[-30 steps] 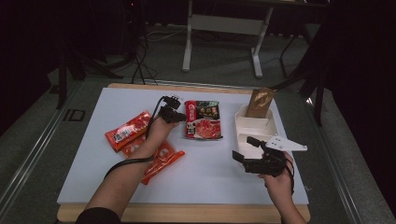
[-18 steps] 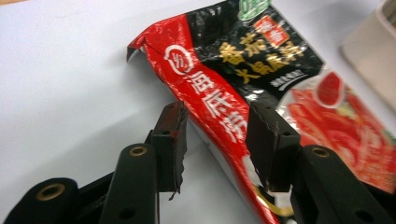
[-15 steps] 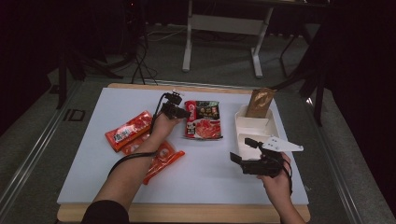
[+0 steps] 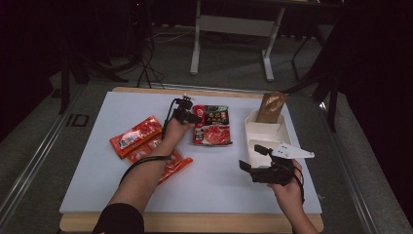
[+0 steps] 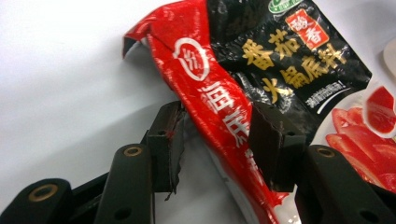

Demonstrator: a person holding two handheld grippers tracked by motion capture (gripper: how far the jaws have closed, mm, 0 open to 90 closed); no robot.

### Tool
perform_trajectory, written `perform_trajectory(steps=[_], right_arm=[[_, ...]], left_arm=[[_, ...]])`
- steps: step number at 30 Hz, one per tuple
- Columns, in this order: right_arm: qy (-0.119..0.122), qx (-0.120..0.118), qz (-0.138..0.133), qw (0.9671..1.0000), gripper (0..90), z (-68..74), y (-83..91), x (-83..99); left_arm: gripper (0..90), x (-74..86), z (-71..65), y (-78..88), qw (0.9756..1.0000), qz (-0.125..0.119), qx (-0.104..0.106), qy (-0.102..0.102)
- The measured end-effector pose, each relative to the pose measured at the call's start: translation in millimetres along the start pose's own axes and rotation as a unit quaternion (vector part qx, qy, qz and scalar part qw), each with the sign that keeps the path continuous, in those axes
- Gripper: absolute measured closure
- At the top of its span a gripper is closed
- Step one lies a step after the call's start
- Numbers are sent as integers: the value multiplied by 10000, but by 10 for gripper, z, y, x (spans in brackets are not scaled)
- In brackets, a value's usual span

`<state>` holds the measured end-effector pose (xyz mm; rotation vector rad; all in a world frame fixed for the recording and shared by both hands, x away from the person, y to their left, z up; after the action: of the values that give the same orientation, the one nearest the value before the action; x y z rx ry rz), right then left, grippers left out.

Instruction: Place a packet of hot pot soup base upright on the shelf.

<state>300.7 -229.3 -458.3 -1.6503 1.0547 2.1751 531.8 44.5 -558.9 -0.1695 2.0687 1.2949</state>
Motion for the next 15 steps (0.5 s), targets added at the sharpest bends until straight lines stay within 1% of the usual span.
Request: perform_trajectory(steps=[1, 2, 3, 4, 5, 6, 7, 8, 9, 10, 11, 13, 14, 15], right_arm=[[6, -8, 10, 10000, 150, 0, -4, 1], [9, -9, 12, 10000, 150, 1, -3, 2], [9, -9, 12, 10000, 150, 1, -3, 2], [8, -9, 10, 10000, 150, 1, 1, 2], [8, -9, 10, 10000, 150, 1, 1, 2], [5, -5, 6, 10000, 150, -1, 1, 1], [-4, -8, -6, 10000, 150, -5, 1, -4], [-4, -8, -6, 10000, 150, -5, 1, -4], [0, -8, -12, 10000, 150, -6, 2, -7], [7, -3, -11, 10000, 150, -4, 3, -7], [6, -6, -11, 10000, 150, -2, 5, -6], [5, -7, -8, 10000, 150, -1, 6, -5], [-4, -3, -12, 10000, 150, 0, 7, -4], [-10, -11, -12, 10000, 150, -1, 7, -5]], left_arm=[[548, 4, -23, -45, 9997, 133, 147, 113], [548, -4, -37, -47, 9998, 181, 86, 67], [557, -4, -37, -47, 9998, 181, 86, 67], [566, -11, -59, -53, 9997, 250, 7, 14], [574, -11, -59, -53, 9997, 250, 7, 14], [574, -15, -81, -55, 9996, 281, -71, 30], [634, -26, -105, -54, 9990, 357, -264, 19], [663, -26, -105, -54, 9990, 357, -264, 19], [702, -31, -103, -52, 9988, 369, -306, 82], [721, -35, -102, -52, 9985, 372, -363, 142], [735, -35, -102, -52, 9985, 372, -363, 142], [746, -44, -124, -53, 9981, 392, -466, 98], [789, -53, -161, -52, 9976, 384, -578, 27], [798, -53, -161, -52, 9976, 384, -578, 27]])
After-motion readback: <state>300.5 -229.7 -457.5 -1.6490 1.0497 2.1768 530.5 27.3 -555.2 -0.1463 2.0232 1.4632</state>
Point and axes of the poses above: each handheld gripper's, and its own axes: y roughly backward along the jaws, x roughly out of its underside, z roughly to its left, the point moved 3 cm from there along -y, roughly forward along the jaws, and after that the axes turned 1 degree about -x, right-handed, at the moved point
